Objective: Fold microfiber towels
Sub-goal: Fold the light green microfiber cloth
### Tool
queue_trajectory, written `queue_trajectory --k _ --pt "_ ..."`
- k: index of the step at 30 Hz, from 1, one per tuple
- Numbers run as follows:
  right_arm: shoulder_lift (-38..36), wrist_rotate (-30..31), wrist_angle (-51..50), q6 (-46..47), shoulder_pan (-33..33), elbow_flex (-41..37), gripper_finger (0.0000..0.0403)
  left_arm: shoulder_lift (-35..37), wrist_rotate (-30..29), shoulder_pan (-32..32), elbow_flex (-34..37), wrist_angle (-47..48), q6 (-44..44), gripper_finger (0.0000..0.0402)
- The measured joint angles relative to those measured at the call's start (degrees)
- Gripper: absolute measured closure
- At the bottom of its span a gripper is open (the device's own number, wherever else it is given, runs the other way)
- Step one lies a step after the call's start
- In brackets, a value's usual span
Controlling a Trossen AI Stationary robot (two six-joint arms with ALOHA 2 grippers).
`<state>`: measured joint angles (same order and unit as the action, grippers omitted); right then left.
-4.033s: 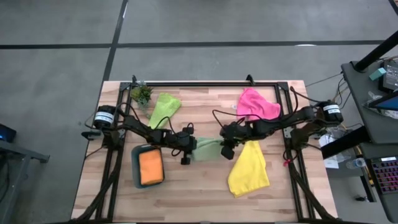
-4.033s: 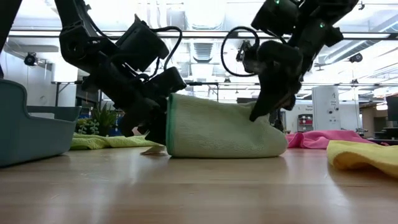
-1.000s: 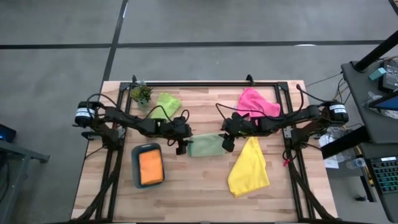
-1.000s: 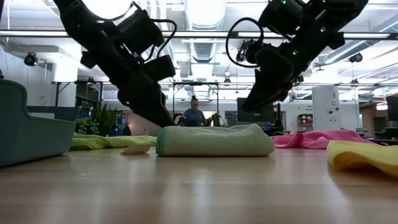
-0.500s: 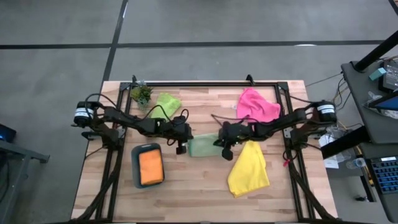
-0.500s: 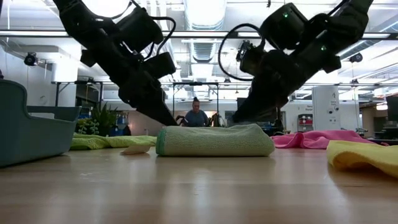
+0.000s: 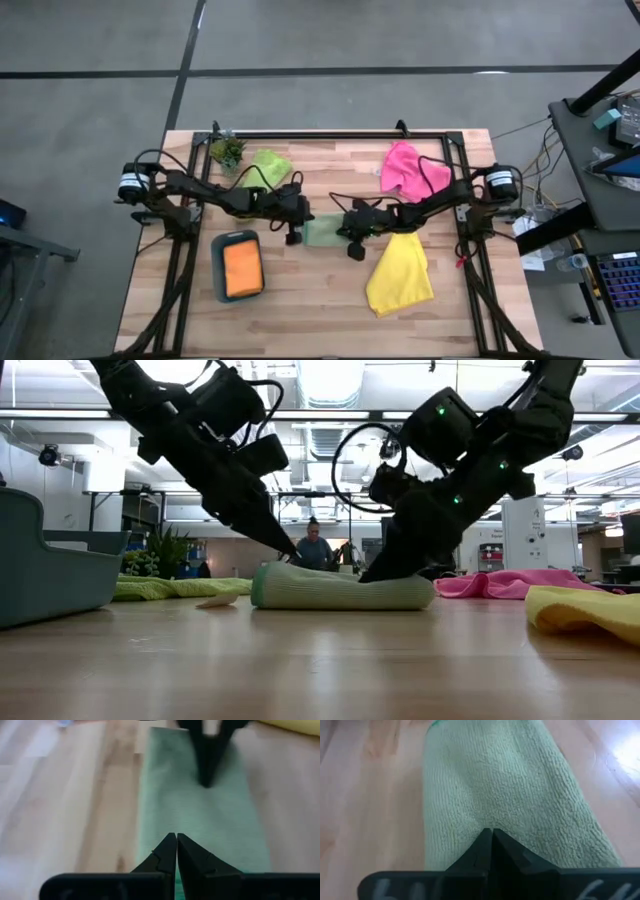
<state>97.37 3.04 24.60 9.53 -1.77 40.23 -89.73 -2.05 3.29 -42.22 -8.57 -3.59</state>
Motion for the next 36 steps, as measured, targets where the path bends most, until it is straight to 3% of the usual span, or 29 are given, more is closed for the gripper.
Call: queue_trajectory --k 8,18,23,27,29,33,36 --pt "1.4 -0.4 0.1 -1.1 0.3 0.0 0.0394 0.0 0.1 1.7 0.2 0.0 3.2 0.0384" --pt "1.4 -0.6 -0.1 -1.7 0.3 0.0 0.0394 -2.2 5.7 5.6 0.6 -1.6 3.2 0.0251" --pt "1.4 -0.6 -0.2 -1.6 0.3 0.0 0.0394 -4.6 6.3 6.1 0.5 -1.6 3.2 0.0223" --pt "1.4 -0.7 -0.2 -1.6 0.3 0.0 0.0394 -5.0 7.3 5.9 0.5 -1.6 0.8 0.0243" --pt "1.4 -0.7 -0.2 -1.6 0.3 0.0 0.0394 -4.9 7.4 5.4 0.5 -1.6 -1.4 0.0275" --pt "1.4 -0.7 -0.2 -1.6 0.3 0.0 0.0394 -4.9 7.4 5.1 0.5 -1.5 -4.2 0.0377" --pt "1.1 -0.7 -0.4 -1.6 0.1 0.0 0.0394 -4.9 6.9 5.3 0.2 -1.5 -3.5 0.0390"
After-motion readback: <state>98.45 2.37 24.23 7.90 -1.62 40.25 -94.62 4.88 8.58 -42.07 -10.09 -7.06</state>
